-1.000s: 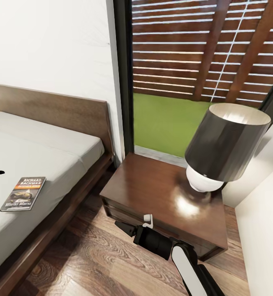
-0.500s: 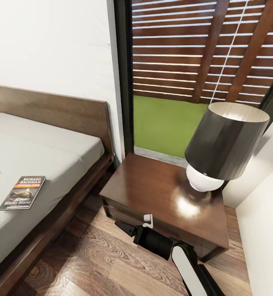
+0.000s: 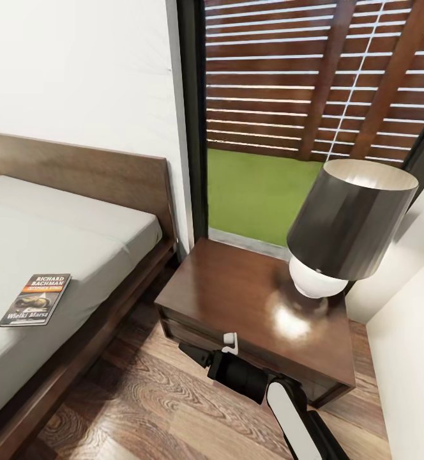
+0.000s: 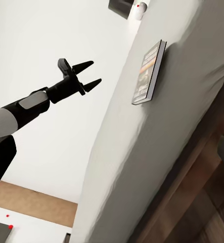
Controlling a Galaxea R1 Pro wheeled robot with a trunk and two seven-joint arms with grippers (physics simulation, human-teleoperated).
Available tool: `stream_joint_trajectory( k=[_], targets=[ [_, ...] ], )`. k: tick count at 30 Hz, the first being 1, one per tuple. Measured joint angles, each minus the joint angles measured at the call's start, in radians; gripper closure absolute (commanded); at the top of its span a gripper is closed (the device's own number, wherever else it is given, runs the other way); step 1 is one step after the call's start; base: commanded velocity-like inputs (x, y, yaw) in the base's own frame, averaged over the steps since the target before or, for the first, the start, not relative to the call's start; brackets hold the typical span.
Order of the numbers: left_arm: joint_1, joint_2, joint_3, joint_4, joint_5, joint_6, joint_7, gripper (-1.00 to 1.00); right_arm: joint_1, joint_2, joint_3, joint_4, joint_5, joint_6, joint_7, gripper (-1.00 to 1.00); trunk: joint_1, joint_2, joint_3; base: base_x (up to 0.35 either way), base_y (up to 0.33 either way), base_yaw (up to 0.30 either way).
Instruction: In the bedroom, move the book from the bed onto either nightstand, and place the two sandals side by side next to the bed.
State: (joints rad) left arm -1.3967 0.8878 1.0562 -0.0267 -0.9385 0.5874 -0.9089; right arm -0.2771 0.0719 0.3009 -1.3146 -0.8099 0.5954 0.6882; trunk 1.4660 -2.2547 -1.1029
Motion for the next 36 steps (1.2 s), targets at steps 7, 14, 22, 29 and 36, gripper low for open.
stream_joint_trajectory(
  k=[7,14,22,29,36],
  targets=[
    [0.0,0.0,0.0,0.0,0.0,0.0,0.0,-1.0,0.0,0.0,0.001,0.0,0.0,0.0,0.0,-1.0,0.0,0.0,0.0,0.0,0.0,0.0],
    [0.0,0.0,0.0,0.0,0.0,0.0,0.001,-1.0,0.0,0.0,0.001,0.0,0.0,0.0,0.0,-1.0,0.0,0.0,0.0,0.0,0.0,0.0],
    [0.0,0.001,0.0,0.0,0.0,0.0,0.002,-1.0,0.0,0.0,0.0,0.0,0.0,0.0,0.0,-1.0,0.0,0.0,0.0,0.0,0.0,0.0],
    [0.0,0.002,0.0,0.0,0.0,-0.001,0.004,-1.0,0.0,0.0,0.0,0.0,0.0,0.0,0.0,-1.0,0.0,0.0,0.0,0.0,0.0,0.0],
    [0.0,0.002,0.001,0.0,0.0,-0.001,0.004,-1.0,0.0,0.0,0.0,0.0,0.0,0.0,0.0,-1.0,0.0,0.0,0.0,0.0,0.0,0.0]
  ],
)
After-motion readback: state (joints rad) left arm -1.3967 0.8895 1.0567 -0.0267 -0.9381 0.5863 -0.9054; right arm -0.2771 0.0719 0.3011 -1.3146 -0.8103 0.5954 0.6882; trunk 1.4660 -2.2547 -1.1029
